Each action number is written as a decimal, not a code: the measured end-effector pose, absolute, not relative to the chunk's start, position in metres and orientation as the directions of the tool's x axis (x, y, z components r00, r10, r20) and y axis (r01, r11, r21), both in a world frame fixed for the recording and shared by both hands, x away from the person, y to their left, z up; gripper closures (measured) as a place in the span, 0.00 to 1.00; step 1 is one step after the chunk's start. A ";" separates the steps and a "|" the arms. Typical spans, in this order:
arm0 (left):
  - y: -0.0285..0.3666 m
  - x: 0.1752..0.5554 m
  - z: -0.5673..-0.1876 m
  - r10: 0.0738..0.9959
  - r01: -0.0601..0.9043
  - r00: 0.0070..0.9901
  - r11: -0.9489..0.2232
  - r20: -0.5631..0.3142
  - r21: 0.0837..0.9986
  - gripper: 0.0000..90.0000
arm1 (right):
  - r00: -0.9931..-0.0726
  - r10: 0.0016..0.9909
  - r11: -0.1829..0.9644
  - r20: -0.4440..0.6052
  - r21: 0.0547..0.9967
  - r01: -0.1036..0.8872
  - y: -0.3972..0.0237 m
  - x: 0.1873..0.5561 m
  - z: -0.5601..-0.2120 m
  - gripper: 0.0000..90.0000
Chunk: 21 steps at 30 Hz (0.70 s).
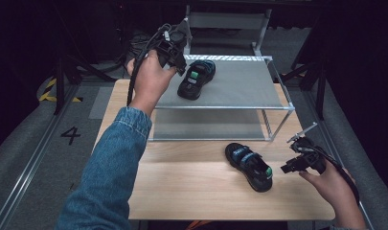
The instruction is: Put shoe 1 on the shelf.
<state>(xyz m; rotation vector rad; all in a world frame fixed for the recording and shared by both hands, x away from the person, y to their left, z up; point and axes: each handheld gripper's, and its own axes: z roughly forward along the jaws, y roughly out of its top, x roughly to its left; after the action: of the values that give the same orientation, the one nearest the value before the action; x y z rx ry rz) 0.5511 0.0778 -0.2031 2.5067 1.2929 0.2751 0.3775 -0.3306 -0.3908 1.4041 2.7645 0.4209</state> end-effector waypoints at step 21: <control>0.083 0.565 -0.243 0.809 0.791 0.583 -0.545 -0.073 0.279 1.00 | -0.593 0.797 0.558 0.116 0.236 0.796 -0.332 0.378 -0.393 0.68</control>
<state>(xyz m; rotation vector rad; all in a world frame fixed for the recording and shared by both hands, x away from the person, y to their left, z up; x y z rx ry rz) 0.5653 0.0834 -0.2430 2.5347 1.3143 0.0932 0.3782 -0.3317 -0.3931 1.4158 2.7691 0.4160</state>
